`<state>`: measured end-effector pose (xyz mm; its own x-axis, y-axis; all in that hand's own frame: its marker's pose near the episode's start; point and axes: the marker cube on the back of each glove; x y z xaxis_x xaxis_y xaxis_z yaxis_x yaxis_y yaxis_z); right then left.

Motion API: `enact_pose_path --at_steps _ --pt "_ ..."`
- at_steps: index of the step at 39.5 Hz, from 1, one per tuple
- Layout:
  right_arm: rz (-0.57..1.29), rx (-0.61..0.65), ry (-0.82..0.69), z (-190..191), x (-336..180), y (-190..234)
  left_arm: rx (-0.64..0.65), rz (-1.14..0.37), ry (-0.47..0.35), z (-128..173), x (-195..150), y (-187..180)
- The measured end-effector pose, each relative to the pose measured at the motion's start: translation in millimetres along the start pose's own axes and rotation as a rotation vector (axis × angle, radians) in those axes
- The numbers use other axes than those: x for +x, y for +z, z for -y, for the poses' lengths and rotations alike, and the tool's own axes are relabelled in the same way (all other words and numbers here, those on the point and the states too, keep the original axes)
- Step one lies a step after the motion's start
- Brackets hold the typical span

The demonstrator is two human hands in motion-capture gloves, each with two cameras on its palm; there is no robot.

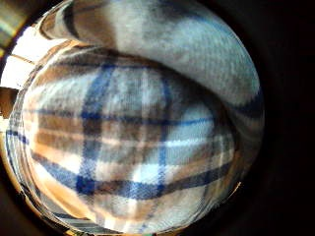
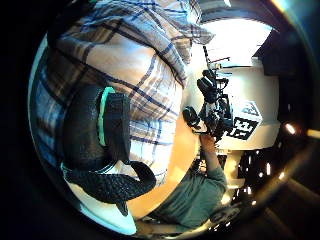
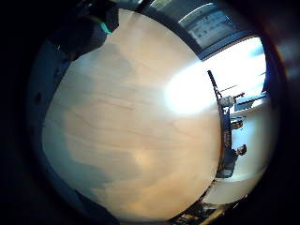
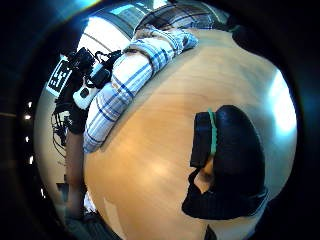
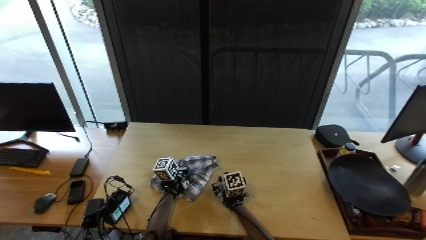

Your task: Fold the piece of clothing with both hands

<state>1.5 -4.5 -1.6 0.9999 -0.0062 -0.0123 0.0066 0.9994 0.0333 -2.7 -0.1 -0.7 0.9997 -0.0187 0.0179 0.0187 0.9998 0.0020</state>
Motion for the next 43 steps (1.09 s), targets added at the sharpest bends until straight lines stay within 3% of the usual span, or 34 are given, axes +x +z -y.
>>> enact_pose_path --at_steps 8,23,30,40,43 --pt "-0.032 0.000 0.000 9.0 6.9 2.3 -0.033 -0.002 -0.040 1.3 -10.5 -1.9" --pt "-0.123 0.026 0.014 10.2 18.5 0.8 -0.038 0.001 -0.037 0.6 -8.1 -2.5" --pt "-0.021 0.009 -0.013 9.5 5.4 3.3 -0.017 -0.006 -0.006 7.3 -11.3 -2.4" --pt "-0.035 0.059 0.006 13.8 8.5 0.5 -0.022 -0.017 0.010 7.8 -4.4 -1.7" --pt "-0.054 0.012 0.015 3.9 10.1 -0.3 -0.043 -0.021 0.000 5.8 -2.2 -0.6"
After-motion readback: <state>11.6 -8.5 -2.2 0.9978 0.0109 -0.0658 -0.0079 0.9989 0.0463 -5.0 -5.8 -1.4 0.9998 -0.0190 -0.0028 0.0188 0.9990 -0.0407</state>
